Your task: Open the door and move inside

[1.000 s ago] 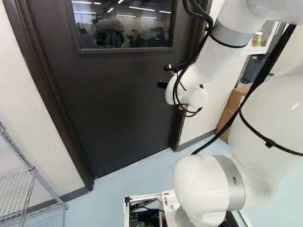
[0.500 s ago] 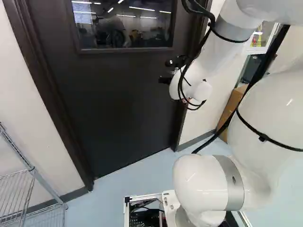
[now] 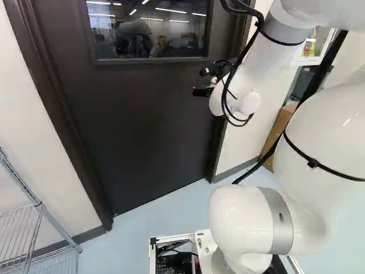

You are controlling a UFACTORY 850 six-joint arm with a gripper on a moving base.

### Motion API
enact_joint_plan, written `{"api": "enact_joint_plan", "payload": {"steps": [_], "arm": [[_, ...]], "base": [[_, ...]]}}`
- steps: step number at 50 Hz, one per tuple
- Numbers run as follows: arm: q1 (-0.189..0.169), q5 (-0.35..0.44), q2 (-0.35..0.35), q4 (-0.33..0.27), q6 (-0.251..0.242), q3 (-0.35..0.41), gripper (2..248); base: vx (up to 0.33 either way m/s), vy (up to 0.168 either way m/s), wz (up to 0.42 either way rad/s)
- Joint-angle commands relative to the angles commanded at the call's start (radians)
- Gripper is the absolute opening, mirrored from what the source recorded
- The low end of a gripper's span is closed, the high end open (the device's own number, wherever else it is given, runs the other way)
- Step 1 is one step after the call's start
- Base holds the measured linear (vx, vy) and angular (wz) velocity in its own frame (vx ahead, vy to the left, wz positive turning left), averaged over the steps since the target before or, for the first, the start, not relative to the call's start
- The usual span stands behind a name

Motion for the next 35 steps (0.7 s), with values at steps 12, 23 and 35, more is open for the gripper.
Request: {"api": "enact_joint_plan", "payload": {"steps": [12,23,35], "arm": [[0.0,0.0,0.007,-0.06,0.0,-0.021,247],[0.006,0.0,-0.019,-0.068,0.0,-0.054,247],[0.014,0.0,-0.059,-0.068,0.0,-0.095,247]], "base": [[0.0,0.0,0.0],[0.0,0.0,0.0],[0.0,0.0,0.0]]}}
